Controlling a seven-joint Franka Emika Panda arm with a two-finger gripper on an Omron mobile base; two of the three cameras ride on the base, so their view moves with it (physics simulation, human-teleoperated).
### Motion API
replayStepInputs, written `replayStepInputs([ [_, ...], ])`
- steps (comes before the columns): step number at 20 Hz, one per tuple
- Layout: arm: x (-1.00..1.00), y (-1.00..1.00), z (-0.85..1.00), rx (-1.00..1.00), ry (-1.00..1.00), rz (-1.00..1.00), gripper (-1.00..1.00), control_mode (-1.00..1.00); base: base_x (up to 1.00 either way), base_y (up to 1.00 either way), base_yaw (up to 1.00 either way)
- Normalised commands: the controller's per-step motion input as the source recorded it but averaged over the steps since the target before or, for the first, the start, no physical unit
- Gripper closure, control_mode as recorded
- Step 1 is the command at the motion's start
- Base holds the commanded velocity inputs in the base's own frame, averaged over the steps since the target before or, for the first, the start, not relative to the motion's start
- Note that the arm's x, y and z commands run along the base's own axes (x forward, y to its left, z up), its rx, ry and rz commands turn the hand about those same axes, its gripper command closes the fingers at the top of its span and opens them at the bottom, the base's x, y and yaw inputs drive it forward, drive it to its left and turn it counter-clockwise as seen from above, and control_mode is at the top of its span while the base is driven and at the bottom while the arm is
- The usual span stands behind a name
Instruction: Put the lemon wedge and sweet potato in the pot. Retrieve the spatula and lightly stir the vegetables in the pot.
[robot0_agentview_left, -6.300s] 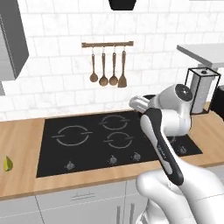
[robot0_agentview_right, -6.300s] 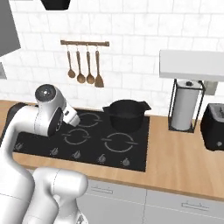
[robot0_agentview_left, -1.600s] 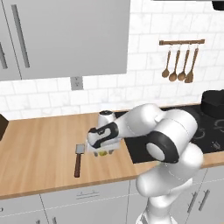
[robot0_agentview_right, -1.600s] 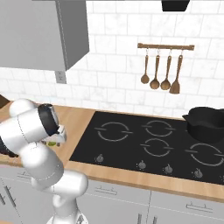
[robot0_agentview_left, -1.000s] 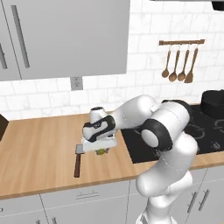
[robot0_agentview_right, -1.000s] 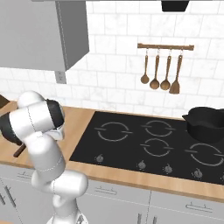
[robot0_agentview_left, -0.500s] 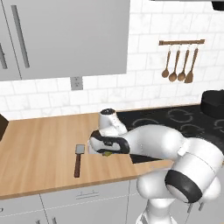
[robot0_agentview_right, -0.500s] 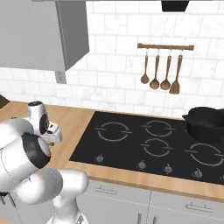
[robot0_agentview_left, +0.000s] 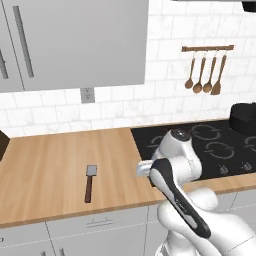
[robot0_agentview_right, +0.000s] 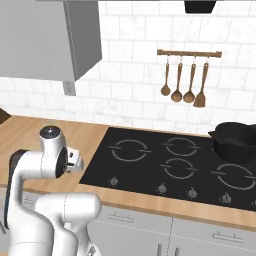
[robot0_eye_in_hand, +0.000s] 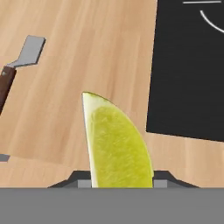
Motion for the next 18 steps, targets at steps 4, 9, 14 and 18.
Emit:
replayStepInputs([
  [4,-0.65,-0.52,1.0,0.03,-0.21,0.09,1.0,-1.0,0.0,0.0,0.0],
  [9,-0.82,-0.26,1.0,0.0,-0.11,0.02,1.0,-1.0,0.0,0.0,0.0],
  [14,-0.82,-0.23,1.0,-0.01,-0.1,0.0,1.0,-1.0,0.0,0.0,0.0],
  [18,-0.57,-0.18,1.0,-0.02,-0.08,0.0,1.0,-1.0,0.0,0.0,0.0],
])
